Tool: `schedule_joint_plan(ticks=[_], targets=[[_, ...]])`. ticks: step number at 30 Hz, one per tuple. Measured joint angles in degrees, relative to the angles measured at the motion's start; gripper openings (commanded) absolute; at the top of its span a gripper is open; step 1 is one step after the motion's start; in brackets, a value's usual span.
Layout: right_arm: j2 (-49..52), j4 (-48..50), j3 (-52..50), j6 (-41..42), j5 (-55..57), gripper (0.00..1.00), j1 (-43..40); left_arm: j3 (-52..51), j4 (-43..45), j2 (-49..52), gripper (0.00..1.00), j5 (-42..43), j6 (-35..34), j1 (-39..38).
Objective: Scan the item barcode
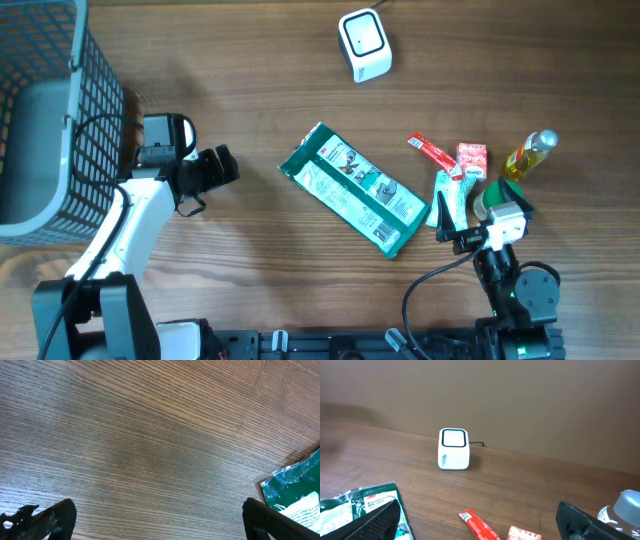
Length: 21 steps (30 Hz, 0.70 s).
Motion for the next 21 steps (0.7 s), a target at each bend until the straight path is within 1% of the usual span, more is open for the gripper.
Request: schedule_joint_plan(ticks=[5, 19, 21], targets=[[0.00, 0.00, 0.00, 0.00, -0.24, 1.00, -2.23, 0.00, 0.00, 0.02, 1.00, 0.00, 0.00, -0.02], [0.00, 0.17, 0.00, -0.44, 0.39, 1.00, -2.32, 0.00, 0.00, 0.00, 1.00, 0.00, 0.00, 0.00], [-0.02, 1.36, 0.00, 2.14, 2.36, 1.00, -2.32, 0.00, 0.00, 0.02, 1.00, 0.00, 0.00, -0.02]])
